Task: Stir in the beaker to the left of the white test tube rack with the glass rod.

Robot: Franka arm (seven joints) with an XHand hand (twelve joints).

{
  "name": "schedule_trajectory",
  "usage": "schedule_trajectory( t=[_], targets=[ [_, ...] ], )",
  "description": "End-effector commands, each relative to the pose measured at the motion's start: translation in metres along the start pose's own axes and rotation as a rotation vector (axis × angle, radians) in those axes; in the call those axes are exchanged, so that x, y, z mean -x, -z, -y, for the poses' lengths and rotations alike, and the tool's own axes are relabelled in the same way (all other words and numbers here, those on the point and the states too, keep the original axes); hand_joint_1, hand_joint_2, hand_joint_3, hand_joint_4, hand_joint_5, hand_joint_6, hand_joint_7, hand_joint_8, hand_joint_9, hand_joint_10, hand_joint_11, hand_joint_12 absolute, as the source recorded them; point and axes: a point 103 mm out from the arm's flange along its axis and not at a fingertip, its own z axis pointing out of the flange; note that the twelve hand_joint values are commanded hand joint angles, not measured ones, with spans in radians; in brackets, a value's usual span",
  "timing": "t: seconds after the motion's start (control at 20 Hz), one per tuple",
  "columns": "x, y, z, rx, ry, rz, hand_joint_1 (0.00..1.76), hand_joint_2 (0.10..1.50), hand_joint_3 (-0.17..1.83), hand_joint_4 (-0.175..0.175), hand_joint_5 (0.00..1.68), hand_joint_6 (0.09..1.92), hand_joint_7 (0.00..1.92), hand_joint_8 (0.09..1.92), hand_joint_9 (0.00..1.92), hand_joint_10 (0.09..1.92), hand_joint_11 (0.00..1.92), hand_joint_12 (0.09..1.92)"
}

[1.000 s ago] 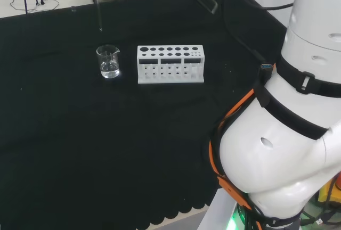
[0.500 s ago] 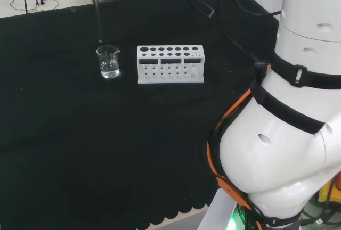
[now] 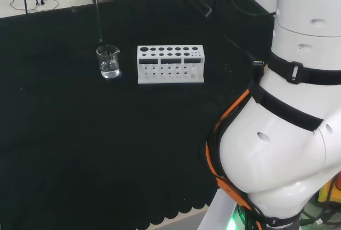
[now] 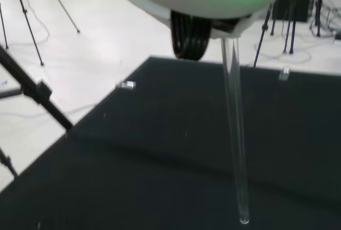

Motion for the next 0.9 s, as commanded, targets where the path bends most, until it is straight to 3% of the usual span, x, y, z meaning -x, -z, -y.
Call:
schedule_trajectory(
  t=[0.05, 0.25, 0.3, 0.45, 0.9],
  targets=[
    [0.013, -0.043, 0.032, -0.079, -0.032, -0.009, 1.33, 0.58, 0.77, -0.175, 1.26, 0.49, 1.38, 0.78, 1.64, 0.77, 1.06, 0.9],
    [0.017, -0.044, 0.035, -0.087, -0.038, 0.005, 1.33, 0.58, 0.78, -0.175, 1.26, 0.49, 1.38, 0.78, 1.64, 0.77, 1.06, 0.89],
    [-0.003, -0.038, 0.023, -0.106, -0.04, 0.037, 1.33, 0.58, 0.78, -0.175, 1.26, 0.49, 1.38, 0.78, 1.64, 0.77, 1.06, 0.89],
    [-0.016, -0.032, 0.02, -0.134, -0.043, 0.055, 1.33, 0.58, 0.78, -0.175, 1.26, 0.49, 1.38, 0.78, 1.64, 0.77, 1.06, 0.89],
    [0.023, -0.079, 0.035, -0.115, -0.022, 0.008, 1.33, 0.58, 0.77, -0.175, 1.27, 0.48, 1.38, 0.78, 1.64, 0.78, 1.06, 0.89]
  ],
)
